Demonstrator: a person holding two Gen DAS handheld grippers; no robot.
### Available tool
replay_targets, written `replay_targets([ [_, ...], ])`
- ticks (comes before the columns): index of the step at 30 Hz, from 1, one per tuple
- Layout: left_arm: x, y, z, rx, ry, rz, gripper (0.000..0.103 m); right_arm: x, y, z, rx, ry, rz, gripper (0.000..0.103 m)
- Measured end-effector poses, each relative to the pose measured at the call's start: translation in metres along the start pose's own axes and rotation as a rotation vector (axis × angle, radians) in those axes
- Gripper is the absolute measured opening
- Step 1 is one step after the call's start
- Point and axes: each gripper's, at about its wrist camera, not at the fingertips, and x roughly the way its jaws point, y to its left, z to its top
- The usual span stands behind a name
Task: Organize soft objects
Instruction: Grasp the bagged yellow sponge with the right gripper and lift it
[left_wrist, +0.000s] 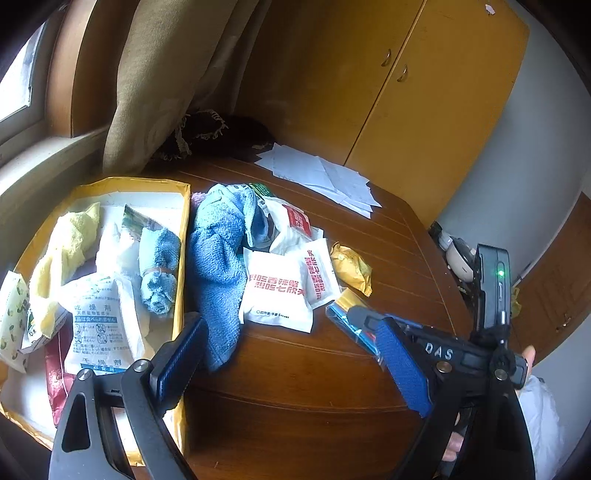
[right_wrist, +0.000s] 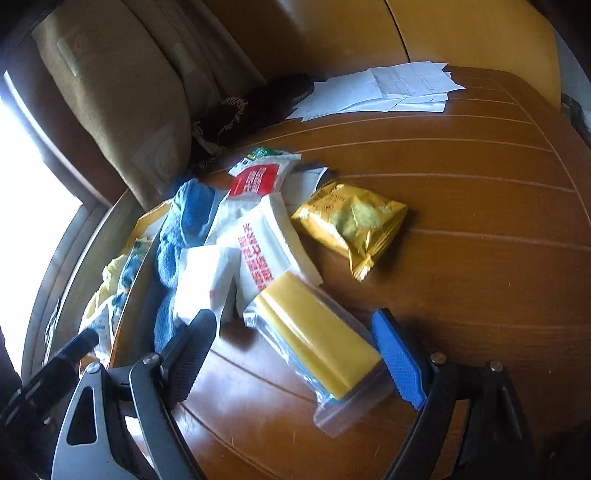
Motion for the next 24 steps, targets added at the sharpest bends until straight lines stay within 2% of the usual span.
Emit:
replay_targets([
  [5, 0.004, -0.004, 0.001, 0.006, 0.017, -0.013, 0.094, -0.004, 0.011, -0.012, -0.062, -0.01, -0.057, 0.086],
  [6, 0.004, -0.005, 0.001, 0.01, 0.02, -0.018, 0.094, -0.005, 0.014, -0.013, -0.071, -0.021, -0.049, 0.082],
  [8, 0.006, -0.008, 0.003, 0.018, 0.026, -0.017, 0.094, -0.003, 0.016, -0.013, -0.076, -0.022, -0.054, 0.074],
  [10, 0.009, -0.01, 0.005, 0.031, 0.036, -0.004, 0.094, 0.001, 0.014, -0.013, -0.069, -0.011, -0.066, 0.057],
  [13, 0.02, -0.016, 0.007, 0.057, 0.06, 0.003, 0.094, 0.004, 0.004, -0.014, -0.041, -0.006, -0.071, 0.039],
  [16, 0.041, -0.022, 0.011, 0.1, 0.113, 0.056, 0.094, 0.001, -0.003, -0.013, -0.009, -0.016, -0.03, 0.034],
  [19, 0.064, -0.024, 0.016, 0.113, 0.161, 0.102, 0.094, -0.001, -0.01, -0.013, 0.015, -0.04, -0.011, 0.033],
  [24, 0.091, -0.022, 0.026, 0.118, 0.18, 0.145, 0.094, -0.004, -0.019, -0.014, 0.067, -0.061, 0.02, 0.032],
])
